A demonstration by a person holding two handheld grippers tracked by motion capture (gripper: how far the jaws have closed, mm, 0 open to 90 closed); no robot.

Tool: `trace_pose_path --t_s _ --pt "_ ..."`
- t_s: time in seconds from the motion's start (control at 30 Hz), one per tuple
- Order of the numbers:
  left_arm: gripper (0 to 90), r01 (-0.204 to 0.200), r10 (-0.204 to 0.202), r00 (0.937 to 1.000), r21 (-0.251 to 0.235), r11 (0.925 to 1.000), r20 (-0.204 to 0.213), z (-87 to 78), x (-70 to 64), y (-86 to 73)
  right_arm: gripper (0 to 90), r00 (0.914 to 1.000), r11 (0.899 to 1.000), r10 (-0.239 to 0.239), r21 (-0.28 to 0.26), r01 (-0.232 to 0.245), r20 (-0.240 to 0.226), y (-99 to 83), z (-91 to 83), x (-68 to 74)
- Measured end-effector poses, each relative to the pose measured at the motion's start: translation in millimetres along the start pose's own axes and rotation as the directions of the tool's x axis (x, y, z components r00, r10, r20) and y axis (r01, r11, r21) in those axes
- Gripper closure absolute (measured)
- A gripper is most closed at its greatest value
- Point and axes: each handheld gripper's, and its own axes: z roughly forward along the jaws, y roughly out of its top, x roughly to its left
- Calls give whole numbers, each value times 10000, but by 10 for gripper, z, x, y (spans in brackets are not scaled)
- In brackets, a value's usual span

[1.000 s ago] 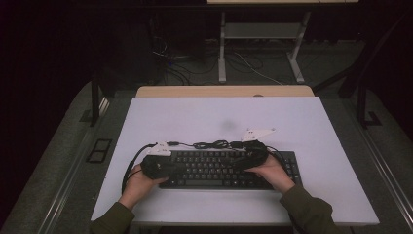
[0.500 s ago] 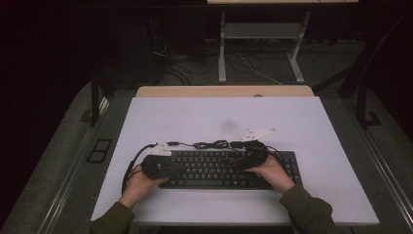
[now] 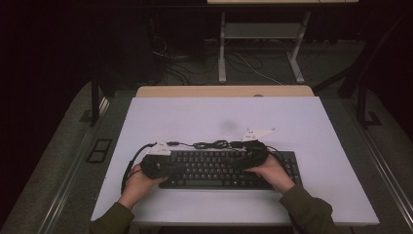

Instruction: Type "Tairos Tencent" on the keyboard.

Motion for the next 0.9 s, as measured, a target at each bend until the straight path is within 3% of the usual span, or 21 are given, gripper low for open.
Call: trace_pose_path --t_s 0.3,0.53,0.63,0.83,0.9 --pt "892 54 -54 10000 -291 9996 5 -34 -10 23 207 10000 10000 0 -6 0 21 -2 0 -5" --pt "789 222 -225 9997 -571 9981 -37 -35 -30 42 207 10000 10000 -19 21 19 -15 -3 1 -4" --pt "710 314 -319 9995 -686 9972 -62 -28 -45 49 207 10000 10000 -5 8 5 9 -4 1 -5" --pt "347 465 -508 9977 -902 9948 -453 4 -56 63 207 10000 10000 13 -11 -13 1 -5 -2 -8" --pt "296 448 -499 9974 -967 9943 -513 2 -56 66 207 10000 10000 16 -11 -16 1 -5 -3 -9"
